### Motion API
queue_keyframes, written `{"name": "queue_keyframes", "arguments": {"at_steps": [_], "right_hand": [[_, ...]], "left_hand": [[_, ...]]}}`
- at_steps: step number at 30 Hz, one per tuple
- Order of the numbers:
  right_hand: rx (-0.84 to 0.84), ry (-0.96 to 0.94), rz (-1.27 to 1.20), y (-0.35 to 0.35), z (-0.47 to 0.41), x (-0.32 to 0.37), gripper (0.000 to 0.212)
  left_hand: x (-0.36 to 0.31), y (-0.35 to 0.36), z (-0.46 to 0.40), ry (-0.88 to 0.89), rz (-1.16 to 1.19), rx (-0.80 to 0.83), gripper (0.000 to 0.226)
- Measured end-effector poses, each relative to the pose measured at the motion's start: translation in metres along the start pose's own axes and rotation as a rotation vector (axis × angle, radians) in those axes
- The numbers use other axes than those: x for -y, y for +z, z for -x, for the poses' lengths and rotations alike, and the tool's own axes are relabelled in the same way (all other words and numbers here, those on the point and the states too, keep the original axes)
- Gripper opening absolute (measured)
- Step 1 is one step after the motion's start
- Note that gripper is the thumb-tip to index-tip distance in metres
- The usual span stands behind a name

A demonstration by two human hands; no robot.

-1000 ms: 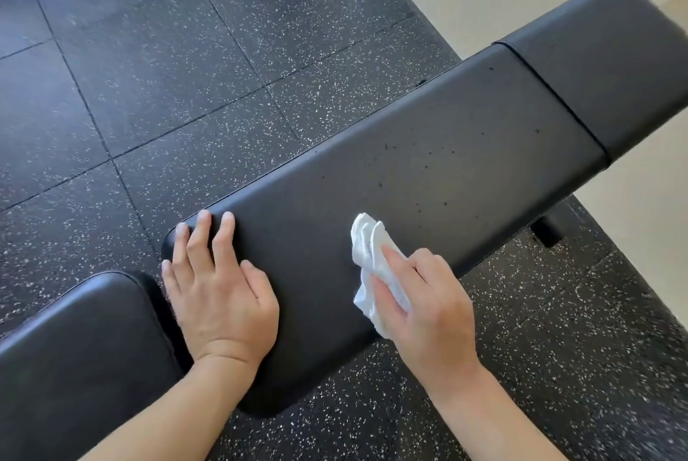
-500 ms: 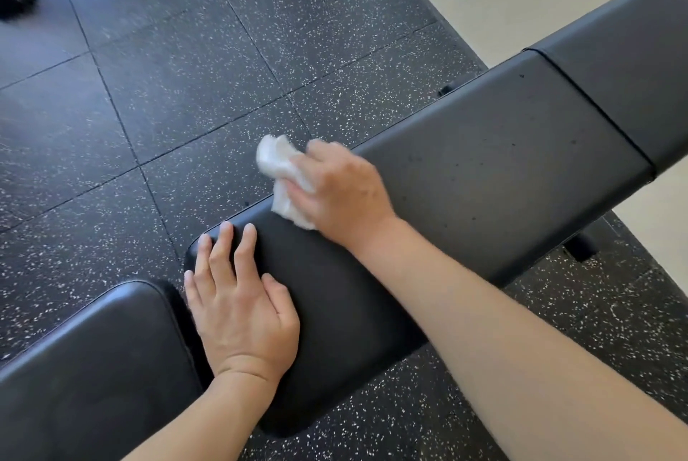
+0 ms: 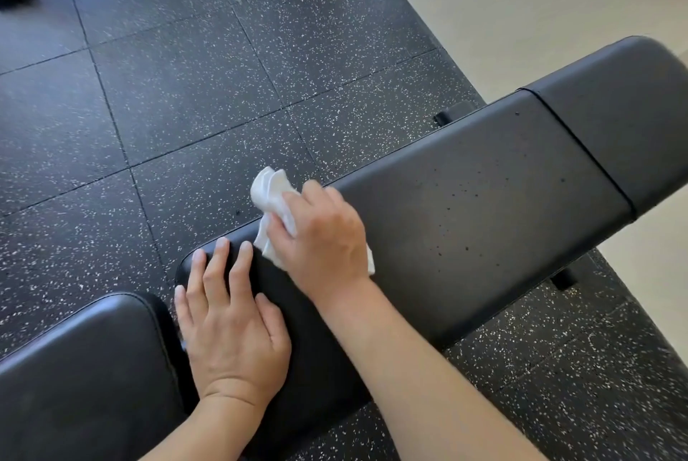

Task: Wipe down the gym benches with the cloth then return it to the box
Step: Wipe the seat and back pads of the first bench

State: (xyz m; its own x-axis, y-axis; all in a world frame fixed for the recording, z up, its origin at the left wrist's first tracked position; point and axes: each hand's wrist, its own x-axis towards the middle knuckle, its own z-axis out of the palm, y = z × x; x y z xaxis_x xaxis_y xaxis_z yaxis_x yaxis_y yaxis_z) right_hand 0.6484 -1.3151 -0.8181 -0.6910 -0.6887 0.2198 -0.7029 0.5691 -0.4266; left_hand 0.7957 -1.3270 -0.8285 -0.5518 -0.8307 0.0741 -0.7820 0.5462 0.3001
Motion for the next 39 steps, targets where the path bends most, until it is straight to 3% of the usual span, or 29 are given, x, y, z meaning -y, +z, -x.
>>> {"name": "queue_keyframes", "arguments": {"at_steps": [5, 7, 9, 12, 14, 16, 19, 23, 26, 30, 34, 39], "right_hand": [[0.02, -0.157, -0.089, -0.004, 0.014, -0.011, 0.026], [0.166, -0.225, 0.03, -0.006, 0.002, -0.028, 0.042], [0.227, -0.119, 0.215, -0.011, -0.017, -0.057, 0.059], [-0.109, 0.22, 0.1, -0.031, -0.029, -0.094, 0.034], [-0.213, 0.355, 0.034, -0.032, -0.031, -0.082, 0.03], [-0.141, 0.317, 0.127, -0.023, -0.023, -0.05, 0.038], [-0.032, 0.033, 0.024, -0.009, 0.015, -0.002, 0.041], [0.004, -0.207, -0.119, -0.026, 0.066, -0.021, 0.032], [-0.07, -0.156, -0.035, -0.055, 0.077, -0.082, 0.037], [-0.174, 0.111, 0.013, -0.074, 0.072, -0.125, 0.033], [-0.177, 0.306, 0.049, -0.059, 0.058, -0.082, 0.042], [-0.089, 0.047, -0.09, -0.008, 0.056, 0.01, 0.027]], "left_hand": [[0.001, 0.002, 0.0, 0.002, 0.009, -0.014, 0.066], [0.0, 0.001, 0.0, -0.002, 0.007, -0.016, 0.065], [0.001, 0.001, 0.0, -0.011, -0.001, -0.015, 0.065], [0.0, 0.001, 0.001, -0.006, 0.01, -0.011, 0.065], [0.0, 0.001, 0.001, -0.009, 0.012, -0.012, 0.065], [0.0, 0.001, 0.0, -0.009, 0.011, -0.011, 0.065], [0.002, 0.002, 0.0, -0.007, 0.009, -0.004, 0.066], [0.002, 0.003, 0.0, -0.003, 0.014, -0.01, 0.065], [0.002, 0.004, 0.001, -0.002, 0.016, -0.017, 0.065], [0.005, 0.005, 0.001, 0.007, 0.016, -0.02, 0.065], [0.003, 0.003, 0.001, 0.003, 0.021, -0.023, 0.065], [0.002, 0.002, 0.0, -0.008, 0.03, -0.007, 0.062]]}}
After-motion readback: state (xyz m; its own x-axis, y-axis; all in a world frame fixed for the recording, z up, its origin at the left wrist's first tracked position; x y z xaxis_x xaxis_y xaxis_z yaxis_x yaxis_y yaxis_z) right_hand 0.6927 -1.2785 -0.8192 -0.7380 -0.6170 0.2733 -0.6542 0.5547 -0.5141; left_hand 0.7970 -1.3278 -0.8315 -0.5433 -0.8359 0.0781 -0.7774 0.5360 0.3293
